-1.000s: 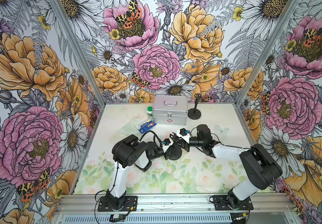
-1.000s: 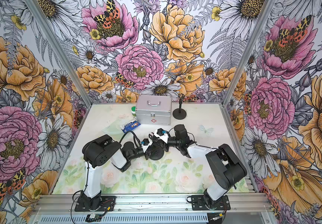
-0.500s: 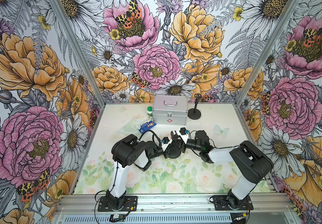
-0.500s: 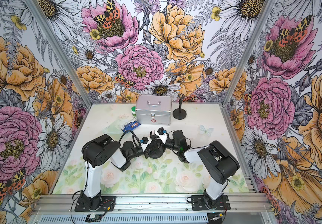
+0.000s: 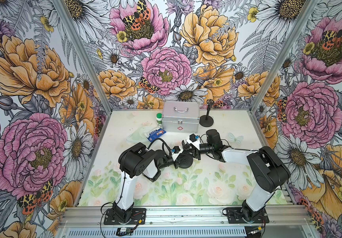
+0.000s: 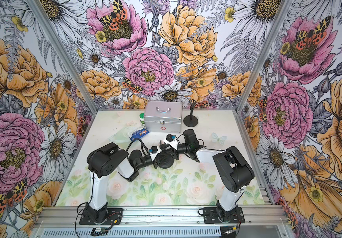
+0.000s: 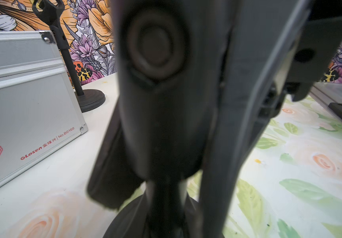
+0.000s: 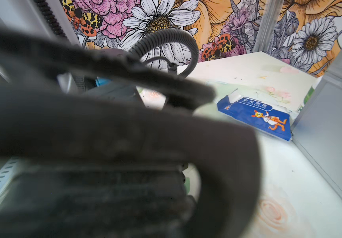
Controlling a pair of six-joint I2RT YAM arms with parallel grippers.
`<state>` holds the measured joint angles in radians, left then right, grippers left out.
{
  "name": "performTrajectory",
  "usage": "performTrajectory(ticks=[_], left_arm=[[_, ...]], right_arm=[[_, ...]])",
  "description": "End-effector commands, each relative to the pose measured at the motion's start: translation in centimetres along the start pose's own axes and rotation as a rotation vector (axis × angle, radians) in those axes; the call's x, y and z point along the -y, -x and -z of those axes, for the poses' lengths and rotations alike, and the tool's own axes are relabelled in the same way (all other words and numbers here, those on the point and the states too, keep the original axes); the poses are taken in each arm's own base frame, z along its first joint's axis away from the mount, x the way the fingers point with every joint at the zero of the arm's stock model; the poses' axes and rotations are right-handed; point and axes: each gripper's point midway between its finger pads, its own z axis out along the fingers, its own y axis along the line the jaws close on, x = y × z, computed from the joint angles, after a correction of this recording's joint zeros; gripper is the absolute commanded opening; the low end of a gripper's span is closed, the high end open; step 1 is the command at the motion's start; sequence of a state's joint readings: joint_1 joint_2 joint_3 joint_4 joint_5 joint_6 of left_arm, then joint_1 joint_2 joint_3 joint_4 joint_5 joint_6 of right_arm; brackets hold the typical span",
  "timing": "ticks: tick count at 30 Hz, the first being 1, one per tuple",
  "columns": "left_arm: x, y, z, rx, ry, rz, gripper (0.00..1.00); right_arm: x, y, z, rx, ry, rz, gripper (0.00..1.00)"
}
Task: Assemble a microphone stand
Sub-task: Screw the microphone stand pole into the microphone stand base.
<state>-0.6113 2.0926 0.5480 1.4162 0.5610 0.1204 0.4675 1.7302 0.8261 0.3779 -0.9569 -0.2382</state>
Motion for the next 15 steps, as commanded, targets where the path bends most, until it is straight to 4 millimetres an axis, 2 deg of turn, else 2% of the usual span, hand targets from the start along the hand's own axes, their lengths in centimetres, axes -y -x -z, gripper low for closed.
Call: performTrajectory(ticks=[1, 3, 4, 5, 7, 10, 13, 15], left_arm=[[0.5, -1.0, 0.0, -0.020, -0.034, -0.004, 0.18], [0.6, -1.1, 0.0, -0.022, -0.034, -0.004, 0.19], [0.6, -1.2, 0.0, -0.024, -0.033, -0.004, 0.19], [0.5, -1.3, 0.0, -0.027, -0.028, -0.002, 0.19], [0.3, -1.2, 0.0, -0.025, -0.021, 0.003, 0.19], [0.5, -1.5, 0.0, -0.029, -0.033, 0.007, 0.19], [0.3, -1.7, 0.1, -0.033, -0.027, 0.012, 0.19], [0.3, -1.6, 0.1, -0.032, -0.027, 0.014, 0.19]], right_arm=[[3.0, -0.8, 0.5, 0.021, -0.258, -0.062, 0.00], [5.0, -1.4, 2.2, 0.114, -0.501, -0.152, 0.00], [5.3, -2.0, 3.0, 0.151, -0.609, -0.185, 0.00], [5.4, -2.5, 3.8, 0.189, -0.719, -0.209, 0.00], [4.6, -3.4, 4.0, 0.214, -0.813, -0.235, 0.00], [3.4, -3.8, 2.5, 0.202, -0.756, -0.238, 0.00], [1.4, -2.6, 1.2, 0.189, -0.560, -0.133, 0.24], [0.2, -1.6, 1.1, 0.184, -0.389, -0.087, 0.33]])
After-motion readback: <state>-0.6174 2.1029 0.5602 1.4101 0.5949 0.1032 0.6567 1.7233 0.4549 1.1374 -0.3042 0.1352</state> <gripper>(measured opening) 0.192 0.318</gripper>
